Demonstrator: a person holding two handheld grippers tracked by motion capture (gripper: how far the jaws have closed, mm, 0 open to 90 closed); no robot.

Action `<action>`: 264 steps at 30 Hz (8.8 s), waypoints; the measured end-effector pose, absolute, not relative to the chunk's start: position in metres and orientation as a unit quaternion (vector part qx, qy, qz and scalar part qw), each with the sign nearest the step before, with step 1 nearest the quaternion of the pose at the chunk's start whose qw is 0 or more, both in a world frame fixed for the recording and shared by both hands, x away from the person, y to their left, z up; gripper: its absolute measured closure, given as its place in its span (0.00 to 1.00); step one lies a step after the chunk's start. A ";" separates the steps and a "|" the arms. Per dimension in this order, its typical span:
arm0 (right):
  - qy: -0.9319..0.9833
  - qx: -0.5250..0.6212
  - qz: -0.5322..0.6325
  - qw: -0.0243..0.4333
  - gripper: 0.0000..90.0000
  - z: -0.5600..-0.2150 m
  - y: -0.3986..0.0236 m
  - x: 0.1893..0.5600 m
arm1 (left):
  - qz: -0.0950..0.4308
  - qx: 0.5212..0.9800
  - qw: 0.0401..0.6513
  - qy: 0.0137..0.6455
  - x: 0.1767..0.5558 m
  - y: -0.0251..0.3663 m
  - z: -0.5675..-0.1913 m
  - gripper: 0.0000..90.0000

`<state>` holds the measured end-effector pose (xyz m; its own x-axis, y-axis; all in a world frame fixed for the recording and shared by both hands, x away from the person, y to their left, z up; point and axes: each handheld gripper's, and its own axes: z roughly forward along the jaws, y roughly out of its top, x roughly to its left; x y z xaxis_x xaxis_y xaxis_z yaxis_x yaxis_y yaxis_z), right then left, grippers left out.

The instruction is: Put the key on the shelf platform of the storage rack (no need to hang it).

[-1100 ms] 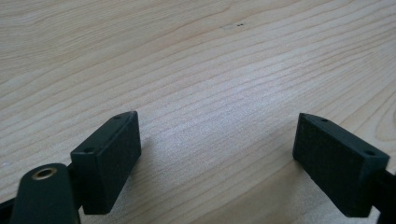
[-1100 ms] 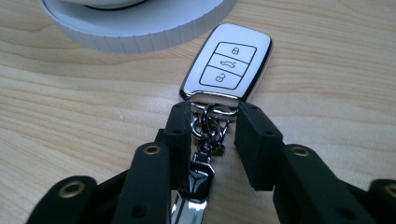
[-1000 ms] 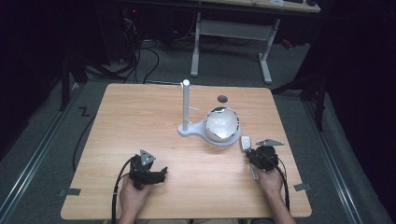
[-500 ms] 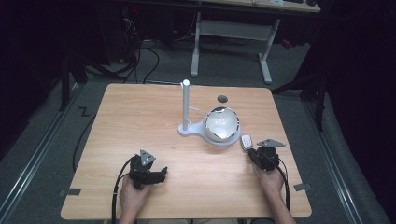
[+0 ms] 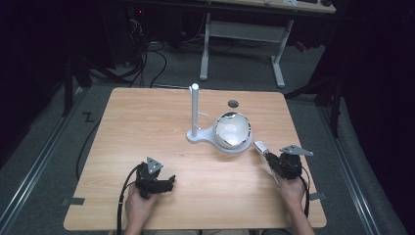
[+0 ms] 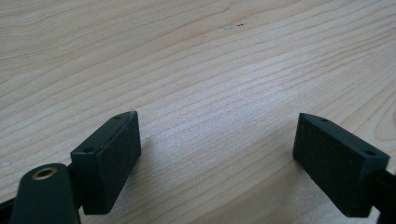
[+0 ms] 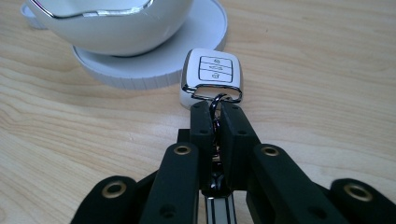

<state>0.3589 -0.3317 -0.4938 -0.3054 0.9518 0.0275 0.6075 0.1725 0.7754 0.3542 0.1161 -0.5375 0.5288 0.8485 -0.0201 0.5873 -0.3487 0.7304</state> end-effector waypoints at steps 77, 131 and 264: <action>0.771 0.409 0.437 0.218 0.94 -0.380 -0.251 0.425 | 0.185 0.800 0.352 0.449 0.354 0.116 -0.537 0.17; 0.776 0.439 0.413 0.186 0.93 -0.436 -0.265 0.437 | 0.186 0.800 0.352 0.449 0.354 0.116 -0.538 0.17; 0.695 0.514 0.456 0.210 0.51 -0.446 -0.347 0.322 | 0.186 0.800 0.352 0.449 0.354 0.116 -0.538 0.17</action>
